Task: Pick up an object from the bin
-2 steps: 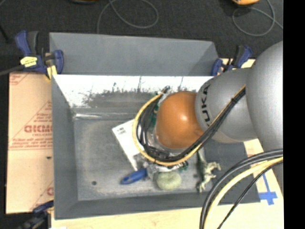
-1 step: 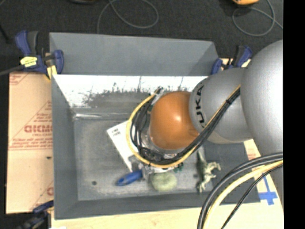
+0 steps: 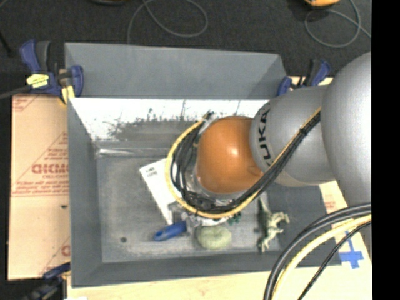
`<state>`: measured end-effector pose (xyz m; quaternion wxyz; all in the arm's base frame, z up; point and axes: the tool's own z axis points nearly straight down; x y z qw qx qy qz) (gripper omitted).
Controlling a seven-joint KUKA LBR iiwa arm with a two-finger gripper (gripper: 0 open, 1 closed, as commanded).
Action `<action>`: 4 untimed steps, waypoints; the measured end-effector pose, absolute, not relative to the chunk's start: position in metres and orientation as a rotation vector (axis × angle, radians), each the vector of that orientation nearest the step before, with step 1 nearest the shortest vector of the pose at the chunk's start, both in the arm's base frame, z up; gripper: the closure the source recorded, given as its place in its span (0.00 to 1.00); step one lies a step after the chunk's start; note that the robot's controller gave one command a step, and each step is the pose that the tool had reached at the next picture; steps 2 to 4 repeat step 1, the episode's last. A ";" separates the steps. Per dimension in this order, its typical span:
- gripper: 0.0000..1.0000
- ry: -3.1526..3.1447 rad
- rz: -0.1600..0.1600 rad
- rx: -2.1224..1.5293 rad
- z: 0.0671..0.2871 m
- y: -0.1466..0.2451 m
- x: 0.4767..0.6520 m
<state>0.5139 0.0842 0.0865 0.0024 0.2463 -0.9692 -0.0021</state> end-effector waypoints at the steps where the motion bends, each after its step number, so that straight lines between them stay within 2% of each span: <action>1: 1.00 -3.043 -0.002 0.763 0.108 0.079 0.514; 4: 1.00 -3.043 -0.002 0.763 0.108 0.079 0.514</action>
Offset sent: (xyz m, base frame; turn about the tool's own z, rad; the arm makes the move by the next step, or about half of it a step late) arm -0.0001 0.0000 0.0193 0.0000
